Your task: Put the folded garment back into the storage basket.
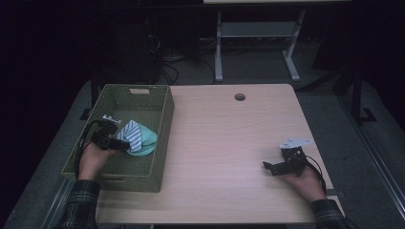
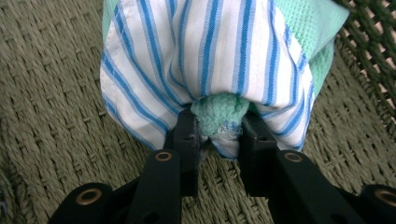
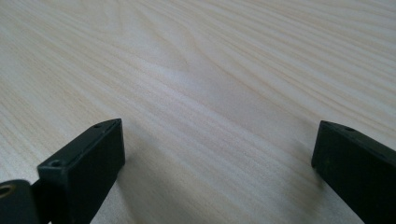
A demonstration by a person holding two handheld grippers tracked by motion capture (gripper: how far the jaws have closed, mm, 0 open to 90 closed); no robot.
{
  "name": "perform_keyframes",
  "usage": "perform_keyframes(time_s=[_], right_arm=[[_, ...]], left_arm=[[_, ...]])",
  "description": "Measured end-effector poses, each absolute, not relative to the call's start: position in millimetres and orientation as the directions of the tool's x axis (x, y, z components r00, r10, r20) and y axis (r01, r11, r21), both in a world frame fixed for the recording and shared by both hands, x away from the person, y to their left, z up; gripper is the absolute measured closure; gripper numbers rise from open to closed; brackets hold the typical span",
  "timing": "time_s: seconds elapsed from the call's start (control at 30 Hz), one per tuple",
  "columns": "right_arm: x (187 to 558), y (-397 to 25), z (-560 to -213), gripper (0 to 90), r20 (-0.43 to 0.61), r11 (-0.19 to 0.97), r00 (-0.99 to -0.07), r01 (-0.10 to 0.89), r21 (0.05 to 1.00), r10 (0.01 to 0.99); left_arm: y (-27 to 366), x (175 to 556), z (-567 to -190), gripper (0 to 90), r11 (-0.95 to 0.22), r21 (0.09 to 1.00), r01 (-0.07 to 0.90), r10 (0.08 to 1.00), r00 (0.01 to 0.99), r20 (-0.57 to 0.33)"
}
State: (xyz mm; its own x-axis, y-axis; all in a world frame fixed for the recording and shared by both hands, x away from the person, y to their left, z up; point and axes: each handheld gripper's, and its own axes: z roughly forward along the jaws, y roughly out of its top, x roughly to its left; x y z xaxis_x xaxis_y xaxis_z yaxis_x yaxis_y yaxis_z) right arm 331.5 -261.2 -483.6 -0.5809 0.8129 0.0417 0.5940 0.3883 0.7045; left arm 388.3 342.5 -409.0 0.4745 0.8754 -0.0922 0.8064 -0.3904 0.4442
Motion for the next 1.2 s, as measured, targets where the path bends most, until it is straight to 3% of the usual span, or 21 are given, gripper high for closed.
perform_keyframes(time_s=[0.13, 0.33, 0.7, 1.2], right_arm=[[331.4, -261.2, -483.5, 2.2, 0.043, 0.389, -0.580, 0.596, 0.703, 0.813], [331.5, -261.3, -483.5, 2.2, 0.041, 0.389, -0.581, 0.594, 0.704, 0.813], [330.7, -261.0, -483.4, 2.2, 0.046, 0.385, -0.578, 0.598, 0.702, 0.814], [330.6, -261.1, -483.3, 2.2, 0.046, 0.386, -0.579, 0.598, 0.703, 0.814]], left_arm=[[341.3, 388.3, -411.6, 64.9, -0.404, 0.429, 0.808, 0.874, 0.479, -0.079], [340.7, 390.6, -414.6, 44.1, -0.406, 0.427, 0.808, 0.873, 0.481, -0.080], [339.5, 389.7, -412.8, 14.7, -0.410, 0.464, 0.785, 0.880, 0.474, -0.025], [346.1, 384.7, -395.7, 13.2, -0.362, 0.559, 0.746, 0.873, 0.481, -0.078]])
